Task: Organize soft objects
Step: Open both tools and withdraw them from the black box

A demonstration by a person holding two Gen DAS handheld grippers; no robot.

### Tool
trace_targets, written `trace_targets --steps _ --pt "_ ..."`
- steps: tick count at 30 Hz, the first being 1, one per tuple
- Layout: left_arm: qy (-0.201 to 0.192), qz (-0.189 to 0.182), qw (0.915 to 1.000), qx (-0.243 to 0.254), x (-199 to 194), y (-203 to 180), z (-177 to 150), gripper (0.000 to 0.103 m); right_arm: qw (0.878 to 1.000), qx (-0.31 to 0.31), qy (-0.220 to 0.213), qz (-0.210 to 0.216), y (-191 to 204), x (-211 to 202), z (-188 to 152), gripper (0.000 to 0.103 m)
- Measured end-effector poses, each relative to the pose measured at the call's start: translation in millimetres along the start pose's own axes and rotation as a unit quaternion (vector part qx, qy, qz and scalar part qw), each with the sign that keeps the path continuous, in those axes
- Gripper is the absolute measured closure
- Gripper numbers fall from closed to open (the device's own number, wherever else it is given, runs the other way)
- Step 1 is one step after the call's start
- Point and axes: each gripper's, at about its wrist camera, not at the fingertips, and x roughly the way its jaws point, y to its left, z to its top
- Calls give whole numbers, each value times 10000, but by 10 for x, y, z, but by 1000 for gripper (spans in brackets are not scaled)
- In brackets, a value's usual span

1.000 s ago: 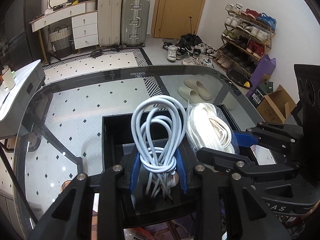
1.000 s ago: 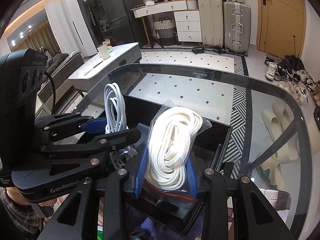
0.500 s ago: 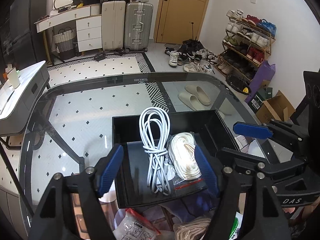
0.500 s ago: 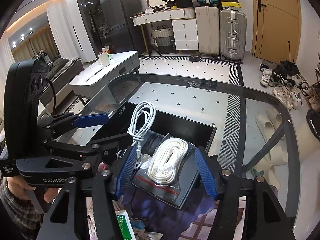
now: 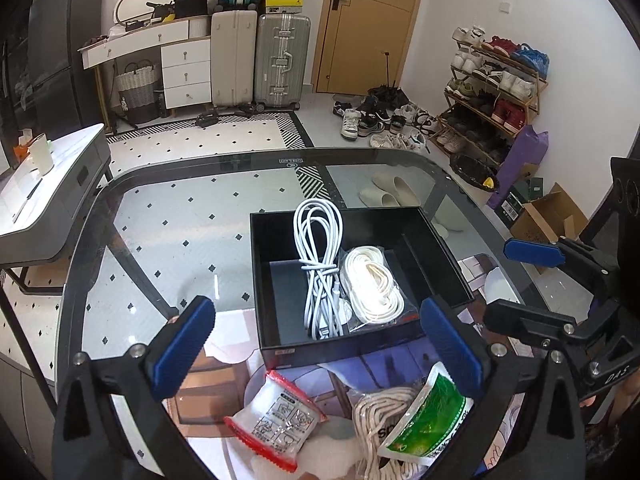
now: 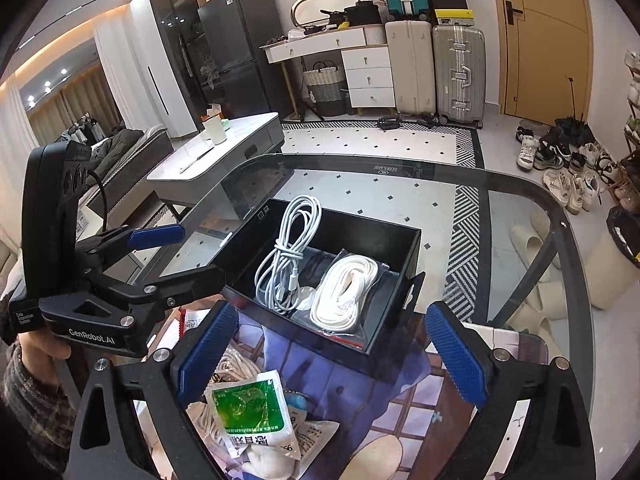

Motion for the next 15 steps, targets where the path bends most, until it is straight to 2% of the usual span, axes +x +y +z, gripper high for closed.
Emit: trace_targets --steps 4,15 --pt "57 3 10000 -2 -57 18 -88 0 9999 62 19 103 26 -74 -89 1" --pt "130 148 9998 -54 -171 112 -295 0 9997 110 63 194 109 -192 -330 1"
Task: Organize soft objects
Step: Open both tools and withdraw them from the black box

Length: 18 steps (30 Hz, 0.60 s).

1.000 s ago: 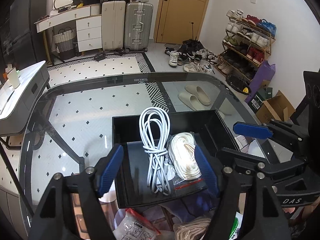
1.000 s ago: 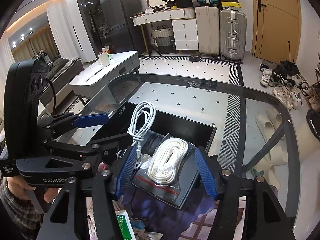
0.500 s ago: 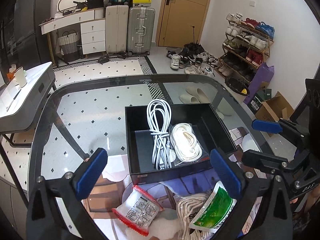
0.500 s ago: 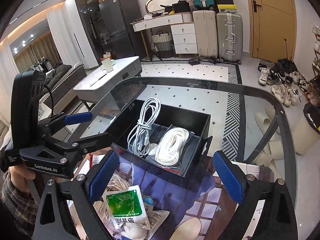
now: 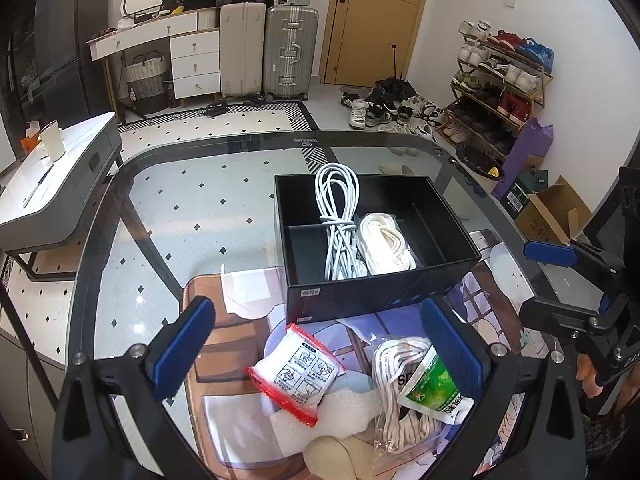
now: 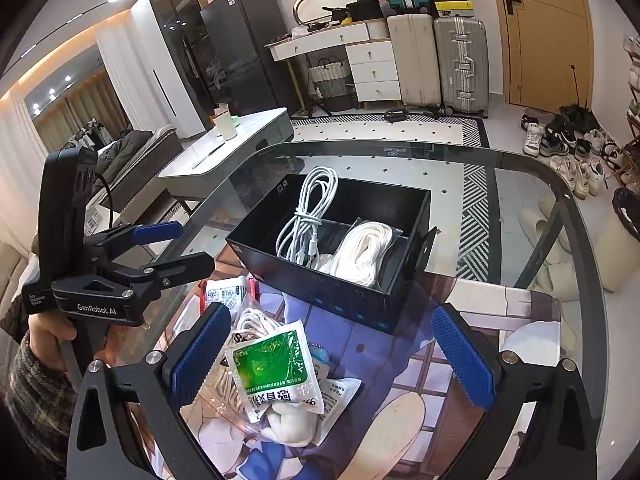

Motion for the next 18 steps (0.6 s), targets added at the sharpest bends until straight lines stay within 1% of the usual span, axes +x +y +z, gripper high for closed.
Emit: trace_targets --steps 5,18 --pt "47 127 9999 -59 4 54 -80 0 10000 -71 20 4 58 -31 -105 1" --pt "265 247 9993 -10 78 128 -267 0 9993 -305 219 59 207 43 -289 1"
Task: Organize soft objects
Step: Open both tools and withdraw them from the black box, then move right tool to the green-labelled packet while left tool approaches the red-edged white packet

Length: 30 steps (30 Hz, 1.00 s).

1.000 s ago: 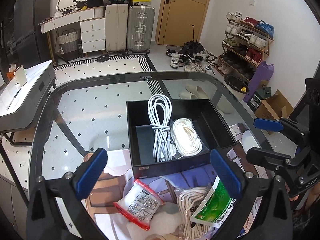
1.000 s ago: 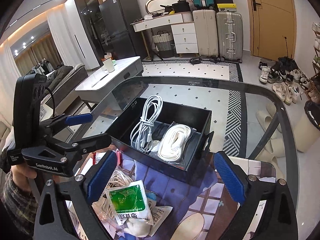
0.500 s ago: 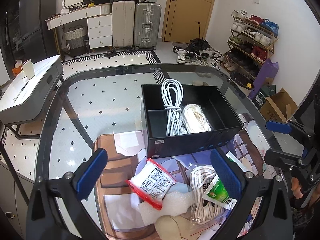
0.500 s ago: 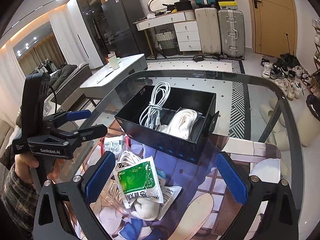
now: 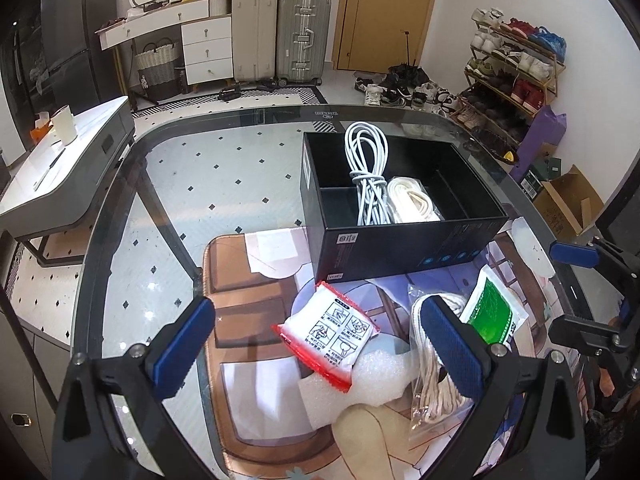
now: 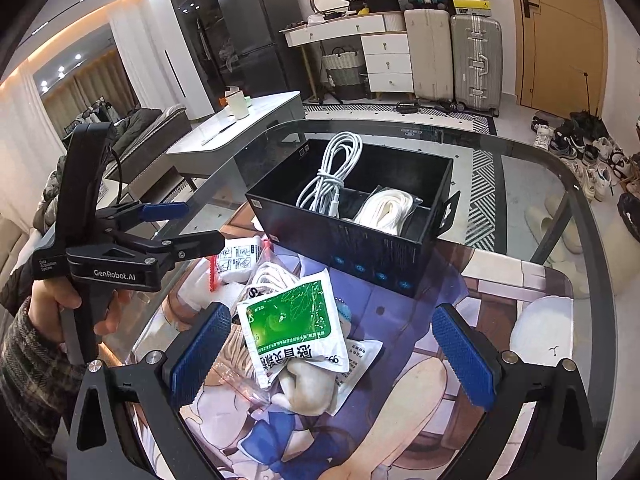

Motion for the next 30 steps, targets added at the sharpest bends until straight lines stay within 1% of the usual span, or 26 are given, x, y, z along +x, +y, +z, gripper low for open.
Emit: trace_targets --steps 3,10,23,27,30 --pt "49 76 9999 80 33 1 -37 0 10000 -71 53 15 41 51 -43 1" --pt "136 118 9996 198 92 -5 -96 0 9996 -234 124 18 112 134 -89 1" --pt "322 9 9983 476 261 -61 -143 0 9986 -477 215 -17 282 311 -151 1" --pt "336 -10 9978 564 295 -45 -144 0 9981 -558 247 -64 313 365 -147 5" --pt "277 -39 9973 679 298 -62 -143 0 9977 -608 297 -82 334 420 -147 11"
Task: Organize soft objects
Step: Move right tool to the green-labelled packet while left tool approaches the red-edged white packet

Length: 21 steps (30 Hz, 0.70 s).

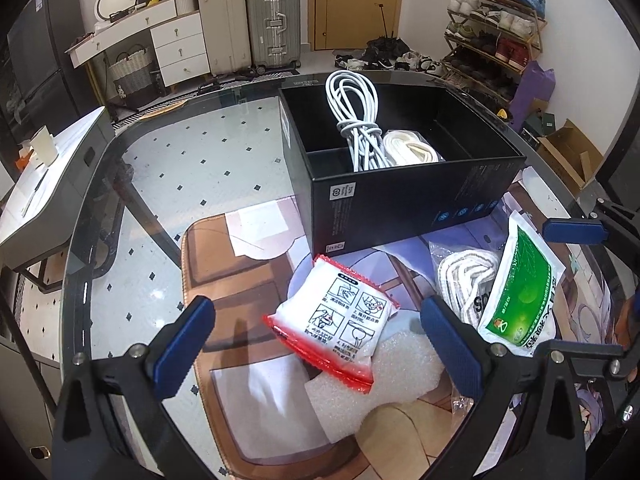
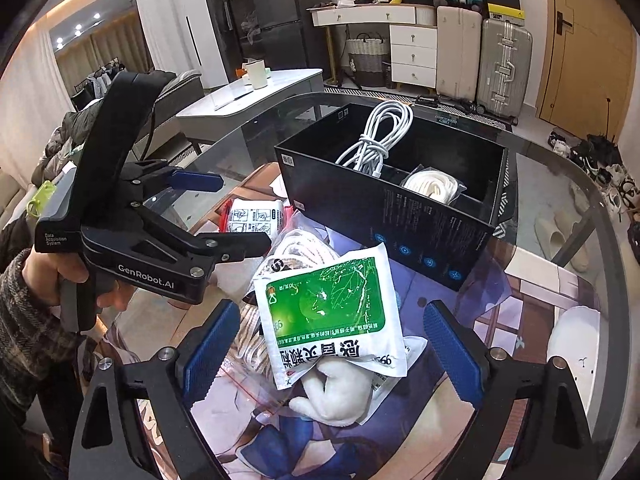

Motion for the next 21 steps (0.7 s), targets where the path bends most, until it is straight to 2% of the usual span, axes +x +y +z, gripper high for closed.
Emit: trace_targets --steps 4,10,21 --pt "-23 -80 9997 209 22 -48 14 0 9999 -81 63 -80 31 64 -4 15" --pt "52 -142 9990 422 118 -62 21 0 9998 -100 162 -99 46 138 -13 28" --pt "72 -248 9988 421 164 -53 16 4 9999 -56 134 -88 6 137 -31 40"
